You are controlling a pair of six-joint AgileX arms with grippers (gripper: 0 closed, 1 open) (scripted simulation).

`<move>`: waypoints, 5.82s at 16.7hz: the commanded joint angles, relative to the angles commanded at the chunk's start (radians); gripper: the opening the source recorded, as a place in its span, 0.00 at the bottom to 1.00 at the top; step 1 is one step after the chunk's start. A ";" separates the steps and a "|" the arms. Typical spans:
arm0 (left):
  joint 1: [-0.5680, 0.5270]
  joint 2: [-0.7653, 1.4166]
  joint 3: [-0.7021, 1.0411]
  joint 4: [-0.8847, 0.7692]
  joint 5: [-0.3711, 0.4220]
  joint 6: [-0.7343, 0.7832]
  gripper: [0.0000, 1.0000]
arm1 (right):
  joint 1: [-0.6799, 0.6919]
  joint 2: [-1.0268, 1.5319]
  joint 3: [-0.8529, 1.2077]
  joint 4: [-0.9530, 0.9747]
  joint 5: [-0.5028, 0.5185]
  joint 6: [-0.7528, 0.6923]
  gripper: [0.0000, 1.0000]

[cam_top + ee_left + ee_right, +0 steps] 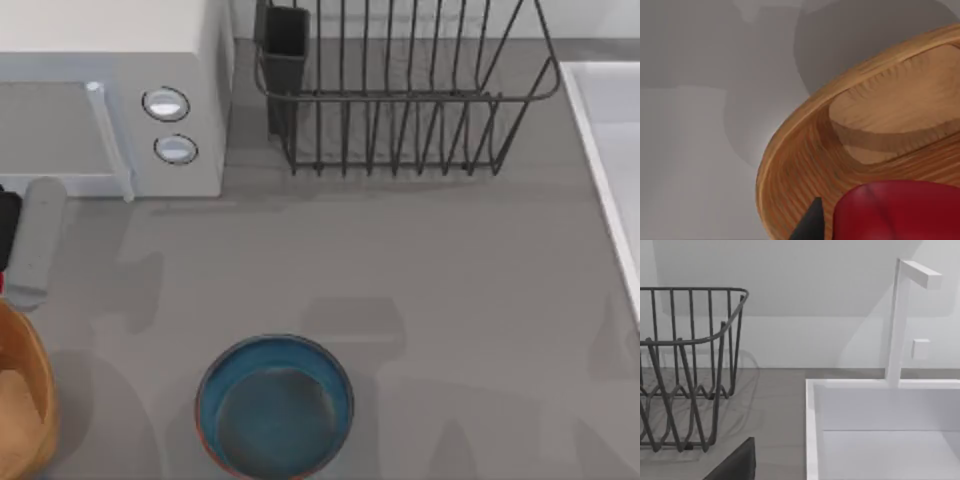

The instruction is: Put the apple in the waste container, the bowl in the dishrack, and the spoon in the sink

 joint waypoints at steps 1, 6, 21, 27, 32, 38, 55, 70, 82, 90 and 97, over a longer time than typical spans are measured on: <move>0.022 -0.044 -0.034 -0.006 -0.007 0.041 0.00 | 0.000 0.000 0.000 0.000 0.000 0.000 1.00; 0.071 -0.138 -0.106 -0.020 -0.023 0.128 0.00 | 0.000 0.000 0.000 0.000 0.000 0.000 1.00; 0.103 -0.091 -0.351 0.275 -0.020 0.161 0.00 | 0.000 0.000 0.000 0.000 0.000 0.000 1.00; 0.103 -0.091 -0.351 0.275 -0.020 0.161 0.30 | 0.000 0.000 0.000 0.000 0.000 0.000 1.00; 0.103 -0.091 -0.351 0.275 -0.020 0.161 0.68 | 0.000 0.000 0.000 0.000 0.000 0.000 1.00; 0.103 -0.091 -0.351 0.275 -0.020 0.161 1.00 | 0.000 0.000 0.000 0.000 0.000 0.000 1.00; 0.111 -0.395 -0.555 0.525 -0.004 -0.211 1.00 | 0.000 0.000 0.000 0.000 0.000 0.000 1.00; 0.103 -1.204 -1.053 1.160 0.056 -1.276 1.00 | 0.000 0.000 0.000 0.000 0.000 0.000 1.00; 0.124 -1.344 -1.154 1.292 0.054 -1.444 1.00 | 0.010 0.010 0.010 -0.008 0.001 0.009 1.00; 0.124 -1.344 -1.154 1.292 0.054 -1.444 1.00 | 0.364 0.472 0.441 -0.324 0.013 0.317 1.00; 0.124 -1.344 -1.154 1.292 0.054 -1.444 1.00 | 0.733 1.233 1.034 -0.789 0.004 0.683 1.00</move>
